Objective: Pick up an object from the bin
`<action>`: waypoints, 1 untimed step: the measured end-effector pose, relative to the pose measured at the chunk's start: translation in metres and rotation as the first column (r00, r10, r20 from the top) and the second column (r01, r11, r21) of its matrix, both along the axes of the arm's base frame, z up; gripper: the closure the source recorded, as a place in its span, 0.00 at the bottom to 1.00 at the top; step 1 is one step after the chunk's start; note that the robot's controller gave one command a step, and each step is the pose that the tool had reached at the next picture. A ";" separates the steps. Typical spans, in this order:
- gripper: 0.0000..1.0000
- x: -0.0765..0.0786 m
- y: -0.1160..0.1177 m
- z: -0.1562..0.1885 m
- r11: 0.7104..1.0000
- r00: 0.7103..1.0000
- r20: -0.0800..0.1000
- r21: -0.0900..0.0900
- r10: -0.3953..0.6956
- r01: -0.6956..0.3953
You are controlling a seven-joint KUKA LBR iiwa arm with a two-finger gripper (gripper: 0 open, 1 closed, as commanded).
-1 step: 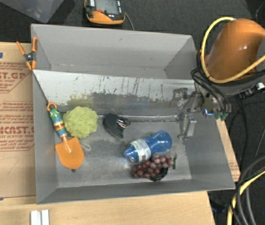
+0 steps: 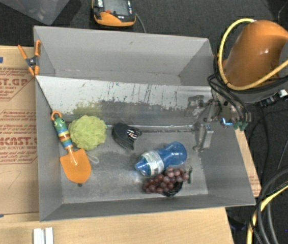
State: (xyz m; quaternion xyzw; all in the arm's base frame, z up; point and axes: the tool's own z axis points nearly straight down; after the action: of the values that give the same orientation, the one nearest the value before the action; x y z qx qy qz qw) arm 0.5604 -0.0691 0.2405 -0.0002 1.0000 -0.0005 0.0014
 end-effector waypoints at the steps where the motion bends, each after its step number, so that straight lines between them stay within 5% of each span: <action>1: 0.00 -0.029 -0.031 0.022 0.986 0.986 0.002 0.001 -0.166 0.166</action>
Offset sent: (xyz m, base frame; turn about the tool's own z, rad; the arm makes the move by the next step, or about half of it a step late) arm -0.0181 0.0220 -0.0867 0.0617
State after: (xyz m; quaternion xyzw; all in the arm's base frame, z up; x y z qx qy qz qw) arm 0.5314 -0.1004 0.2625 0.0832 0.9965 -0.0001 0.0023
